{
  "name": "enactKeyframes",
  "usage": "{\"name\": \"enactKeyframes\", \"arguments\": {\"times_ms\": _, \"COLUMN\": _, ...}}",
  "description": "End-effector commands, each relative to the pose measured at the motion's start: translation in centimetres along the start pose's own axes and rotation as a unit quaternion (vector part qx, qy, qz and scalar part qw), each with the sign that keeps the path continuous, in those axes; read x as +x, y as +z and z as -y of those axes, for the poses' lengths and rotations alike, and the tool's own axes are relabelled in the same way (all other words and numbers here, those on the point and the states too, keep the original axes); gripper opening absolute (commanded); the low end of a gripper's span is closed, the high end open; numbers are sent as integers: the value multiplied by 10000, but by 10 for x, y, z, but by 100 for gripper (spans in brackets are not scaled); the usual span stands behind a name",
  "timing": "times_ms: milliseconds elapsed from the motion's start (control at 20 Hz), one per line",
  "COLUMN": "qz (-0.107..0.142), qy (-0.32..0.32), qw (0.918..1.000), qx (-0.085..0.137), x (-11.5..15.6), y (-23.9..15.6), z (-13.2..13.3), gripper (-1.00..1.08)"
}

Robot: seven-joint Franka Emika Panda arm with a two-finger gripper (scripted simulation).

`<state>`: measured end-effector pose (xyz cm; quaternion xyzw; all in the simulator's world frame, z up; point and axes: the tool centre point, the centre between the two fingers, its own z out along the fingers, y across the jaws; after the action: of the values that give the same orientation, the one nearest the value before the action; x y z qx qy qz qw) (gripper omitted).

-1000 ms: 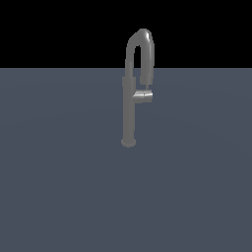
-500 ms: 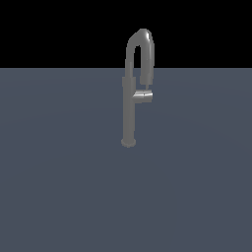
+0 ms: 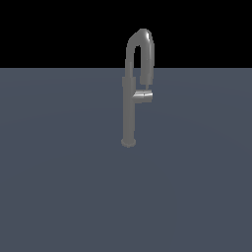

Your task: Turn on the faucet by rotating a designated handle.

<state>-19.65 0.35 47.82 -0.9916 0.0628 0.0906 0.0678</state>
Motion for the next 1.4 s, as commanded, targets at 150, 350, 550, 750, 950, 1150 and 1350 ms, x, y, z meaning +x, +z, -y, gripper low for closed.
{"name": "enactKeyframes", "arguments": {"times_ms": 150, "qz": 410, "qy": 349, "qw": 9979, "qx": 348, "x": 29, "y": -2, "z": 4, "gripper": -100}}
{"name": "enactKeyframes", "arguments": {"times_ms": 350, "qz": 714, "qy": 607, "qw": 9937, "qx": 607, "x": 51, "y": -2, "z": 5, "gripper": -100}}
{"name": "enactKeyframes", "arguments": {"times_ms": 550, "qz": 1021, "qy": 867, "qw": 9872, "qx": 870, "x": 74, "y": -1, "z": 5, "gripper": -100}}
{"name": "enactKeyframes", "arguments": {"times_ms": 750, "qz": 1331, "qy": 1128, "qw": 9781, "qx": 1137, "x": 96, "y": 1, "z": 4, "gripper": -100}}
{"name": "enactKeyframes", "arguments": {"times_ms": 950, "qz": 1643, "qy": 1389, "qw": 9664, "qx": 1406, "x": 118, "y": 5, "z": 2, "gripper": -100}}
{"name": "enactKeyframes", "arguments": {"times_ms": 1150, "qz": 1957, "qy": 1651, "qw": 9520, "qx": 1677, "x": 141, "y": 11, "z": -1, "gripper": -100}}
{"name": "enactKeyframes", "arguments": {"times_ms": 1350, "qz": 2274, "qy": 1914, "qw": 9346, "qx": 1952, "x": 163, "y": 19, "z": -5, "gripper": -100}}
